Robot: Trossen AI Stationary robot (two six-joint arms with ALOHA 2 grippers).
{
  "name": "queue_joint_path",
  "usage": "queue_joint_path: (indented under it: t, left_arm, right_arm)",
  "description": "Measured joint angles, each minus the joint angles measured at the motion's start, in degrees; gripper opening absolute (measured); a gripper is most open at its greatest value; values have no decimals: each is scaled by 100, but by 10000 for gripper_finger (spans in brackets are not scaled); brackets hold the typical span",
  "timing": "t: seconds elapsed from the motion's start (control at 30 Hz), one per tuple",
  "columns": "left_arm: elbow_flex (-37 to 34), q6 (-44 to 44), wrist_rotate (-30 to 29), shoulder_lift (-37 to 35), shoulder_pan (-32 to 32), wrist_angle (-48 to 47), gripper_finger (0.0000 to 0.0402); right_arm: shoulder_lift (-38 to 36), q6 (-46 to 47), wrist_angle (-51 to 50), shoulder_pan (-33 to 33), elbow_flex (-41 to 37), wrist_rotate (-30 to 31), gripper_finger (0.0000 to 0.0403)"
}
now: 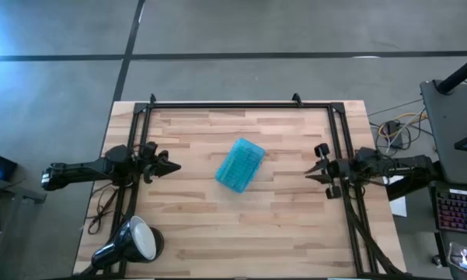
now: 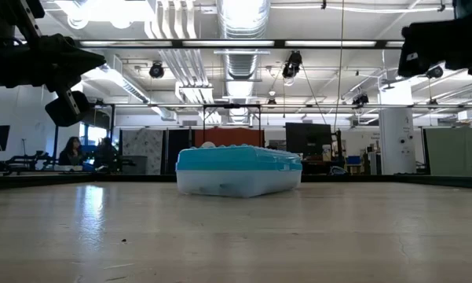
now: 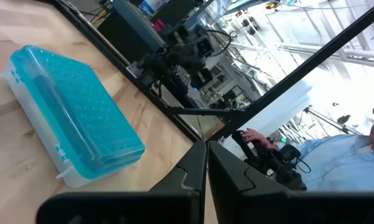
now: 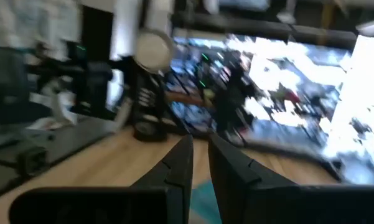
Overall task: Pick & place school supplies into a supply box
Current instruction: Return to Home Position
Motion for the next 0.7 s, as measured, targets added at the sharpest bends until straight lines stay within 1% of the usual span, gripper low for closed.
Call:
queue_joint_path:
  t: [0.07,0.17,0.3,0.5,0.7]
  left_arm:
    - [0,0,-1,0,0,2,0]
    - [0,0,0,0,0,2,0]
    - [2,0,-2,0,0,2,0]
    - [2,0,0,2,0,2,0]
    - [2,0,0,2,0,2,0]
  right_arm:
    - [0,96,-176,21,-2,285,43]
    - [0,98,-388,12,0,291,43]
    - [0,102,-750,-165,-2,374,43]
    - [0,97,-788,-531,-2,401,43]
    - [0,112,-784,-604,-2,414,43]
